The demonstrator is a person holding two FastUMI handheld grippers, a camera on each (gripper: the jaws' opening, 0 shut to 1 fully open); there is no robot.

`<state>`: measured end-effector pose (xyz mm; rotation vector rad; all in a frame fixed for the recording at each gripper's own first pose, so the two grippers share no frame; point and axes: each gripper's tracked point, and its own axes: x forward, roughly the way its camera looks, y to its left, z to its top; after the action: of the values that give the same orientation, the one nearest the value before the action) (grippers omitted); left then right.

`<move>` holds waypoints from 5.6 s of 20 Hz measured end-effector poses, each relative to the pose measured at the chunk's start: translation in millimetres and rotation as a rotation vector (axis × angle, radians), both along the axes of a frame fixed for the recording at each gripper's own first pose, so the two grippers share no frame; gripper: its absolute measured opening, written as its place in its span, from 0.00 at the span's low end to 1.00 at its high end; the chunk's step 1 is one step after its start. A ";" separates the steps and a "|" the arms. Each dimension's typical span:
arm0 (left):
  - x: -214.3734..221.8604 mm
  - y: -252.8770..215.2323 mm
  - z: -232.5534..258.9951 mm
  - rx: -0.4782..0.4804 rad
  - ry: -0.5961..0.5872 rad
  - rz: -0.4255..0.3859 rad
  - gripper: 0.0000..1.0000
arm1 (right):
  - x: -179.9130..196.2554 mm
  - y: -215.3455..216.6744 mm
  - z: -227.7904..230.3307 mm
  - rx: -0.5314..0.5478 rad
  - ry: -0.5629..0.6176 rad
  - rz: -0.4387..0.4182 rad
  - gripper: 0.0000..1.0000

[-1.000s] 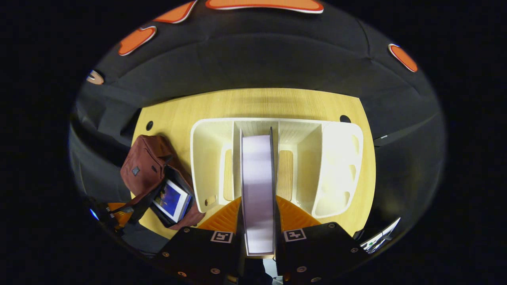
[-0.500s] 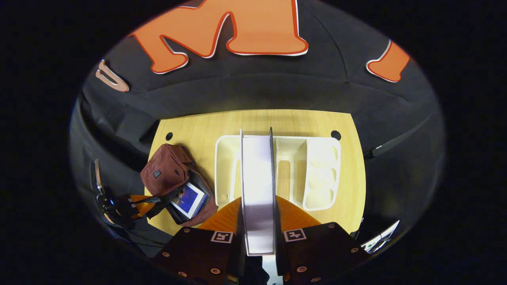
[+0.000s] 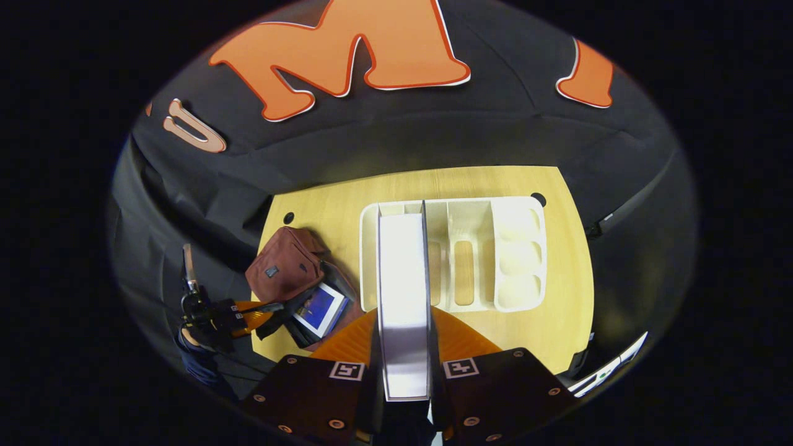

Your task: Open the schoolbag, grab two books from the bookshelf and put them into the schoolbag.

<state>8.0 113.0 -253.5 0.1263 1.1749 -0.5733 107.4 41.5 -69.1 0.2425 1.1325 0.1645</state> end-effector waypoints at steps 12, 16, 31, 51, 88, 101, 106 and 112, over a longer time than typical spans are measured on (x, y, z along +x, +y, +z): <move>12.8 9.1 11.2 0.102 -0.057 -0.003 0.03 | -55.6 59.6 -35.6 0.219 0.005 0.009 0.32; 15.4 12.6 18.8 0.129 -0.077 -0.018 0.03 | -65.1 64.2 -30.7 0.292 0.003 -0.005 0.31; 39.9 8.2 50.7 0.164 -0.138 -0.037 0.02 | -81.9 149.9 -106.0 0.601 0.040 -0.080 0.30; 40.2 -15.3 64.8 0.136 -0.206 -0.081 0.03 | -42.4 249.9 -185.9 0.753 0.062 -0.262 0.30; -12.1 -90.9 54.0 -0.110 -0.219 -0.129 0.61 | -16.2 57.3 -94.3 0.037 -0.403 -0.264 0.90; 22.4 -149.2 123.4 -0.308 -0.509 0.030 0.98 | -24.1 -32.2 -23.7 -0.112 -0.625 -0.388 0.95; 23.1 -174.1 143.3 -0.298 -0.614 0.145 0.98 | -13.3 -52.4 -4.6 -0.135 -0.726 -0.270 0.94; 14.5 -201.9 156.3 -0.230 -0.717 0.358 0.98 | -20.1 -61.0 8.9 -0.073 -0.790 -0.085 0.95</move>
<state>22.5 -88.9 -97.3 -0.0742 0.4129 -0.2964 87.3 -19.5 -60.2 0.1372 0.3418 0.1256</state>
